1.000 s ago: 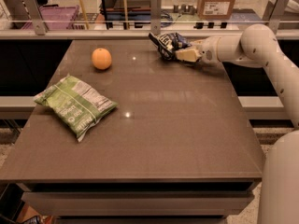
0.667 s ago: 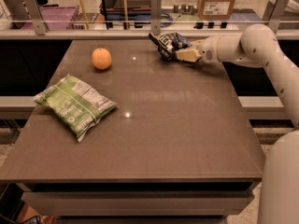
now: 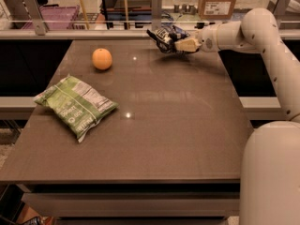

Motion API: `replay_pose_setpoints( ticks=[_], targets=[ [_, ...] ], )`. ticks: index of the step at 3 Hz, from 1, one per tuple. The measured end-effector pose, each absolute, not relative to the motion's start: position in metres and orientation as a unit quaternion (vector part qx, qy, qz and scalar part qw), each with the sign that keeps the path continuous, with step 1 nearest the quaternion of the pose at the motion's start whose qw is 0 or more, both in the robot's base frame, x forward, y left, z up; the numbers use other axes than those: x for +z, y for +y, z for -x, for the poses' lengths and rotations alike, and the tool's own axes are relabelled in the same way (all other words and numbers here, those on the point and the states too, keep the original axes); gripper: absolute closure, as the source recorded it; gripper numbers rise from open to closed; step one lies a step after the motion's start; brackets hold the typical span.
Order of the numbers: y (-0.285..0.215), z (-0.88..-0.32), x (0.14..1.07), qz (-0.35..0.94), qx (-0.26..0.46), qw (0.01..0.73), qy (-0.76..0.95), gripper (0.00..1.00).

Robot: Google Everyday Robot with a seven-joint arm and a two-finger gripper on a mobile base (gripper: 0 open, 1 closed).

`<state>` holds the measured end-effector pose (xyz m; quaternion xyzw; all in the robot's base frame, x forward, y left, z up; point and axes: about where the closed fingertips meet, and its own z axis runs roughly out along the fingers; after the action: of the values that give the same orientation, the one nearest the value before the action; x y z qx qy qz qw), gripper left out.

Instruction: Pick blue chip bag

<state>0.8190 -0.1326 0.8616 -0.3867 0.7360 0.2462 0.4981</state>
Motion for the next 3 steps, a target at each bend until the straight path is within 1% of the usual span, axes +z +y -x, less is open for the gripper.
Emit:
replay_pose_setpoints(
  ticks=[2,3],
  targets=[
    [-0.129,-0.824,0.891,0.4,0.243,0.498,0.73,1.0],
    [-0.131,-0.819,0.911,0.407,0.229,0.506,0.725,1.0]
  ],
)
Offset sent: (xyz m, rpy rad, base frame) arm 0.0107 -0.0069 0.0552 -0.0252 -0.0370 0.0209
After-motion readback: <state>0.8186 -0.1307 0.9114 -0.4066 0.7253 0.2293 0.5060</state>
